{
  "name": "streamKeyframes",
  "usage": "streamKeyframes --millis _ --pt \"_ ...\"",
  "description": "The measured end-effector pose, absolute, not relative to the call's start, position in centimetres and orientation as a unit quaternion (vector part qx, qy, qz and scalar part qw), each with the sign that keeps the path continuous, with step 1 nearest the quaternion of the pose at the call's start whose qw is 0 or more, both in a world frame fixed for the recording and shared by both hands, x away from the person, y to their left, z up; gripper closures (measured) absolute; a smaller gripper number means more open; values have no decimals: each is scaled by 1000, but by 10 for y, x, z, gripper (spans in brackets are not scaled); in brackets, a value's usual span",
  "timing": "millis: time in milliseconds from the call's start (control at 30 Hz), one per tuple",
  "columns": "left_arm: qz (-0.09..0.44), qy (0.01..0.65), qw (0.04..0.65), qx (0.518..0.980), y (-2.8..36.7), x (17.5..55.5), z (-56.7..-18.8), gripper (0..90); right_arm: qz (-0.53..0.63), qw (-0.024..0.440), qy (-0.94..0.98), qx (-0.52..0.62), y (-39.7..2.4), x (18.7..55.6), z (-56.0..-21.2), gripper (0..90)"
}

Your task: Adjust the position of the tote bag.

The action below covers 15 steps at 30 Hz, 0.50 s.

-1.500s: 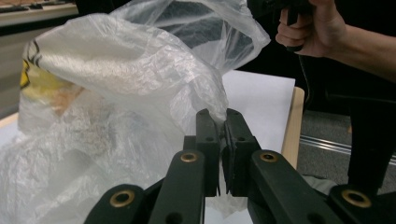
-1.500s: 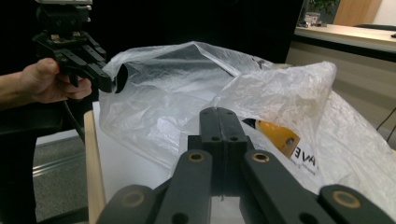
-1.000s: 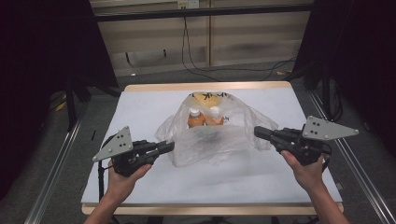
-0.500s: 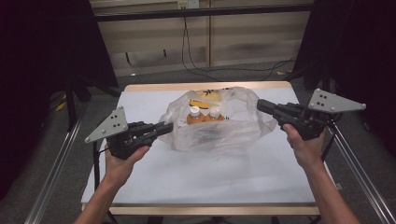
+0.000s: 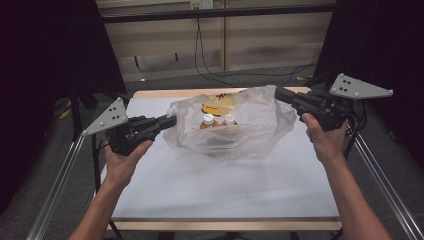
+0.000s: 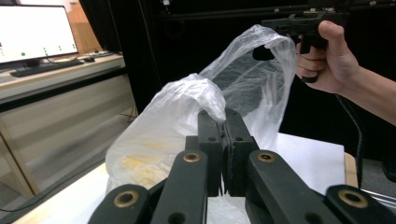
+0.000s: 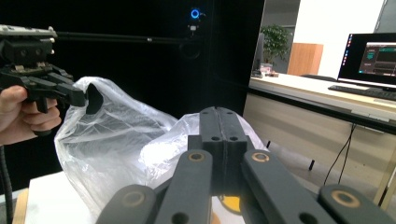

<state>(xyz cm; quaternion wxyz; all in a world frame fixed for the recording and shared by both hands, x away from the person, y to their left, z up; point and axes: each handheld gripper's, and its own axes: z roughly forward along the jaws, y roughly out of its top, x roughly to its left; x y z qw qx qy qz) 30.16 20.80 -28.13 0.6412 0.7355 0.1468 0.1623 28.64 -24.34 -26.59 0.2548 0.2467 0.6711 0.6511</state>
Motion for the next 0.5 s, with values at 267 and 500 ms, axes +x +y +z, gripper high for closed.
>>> streamKeyframes --millis 267,500 --pt "158 165 654 721 218 313 -274 883 652 268 663 252 -250 289 -255 900" --pt "170 172 646 724 218 318 -274 884 639 266 673 258 -258 282 -270 882"
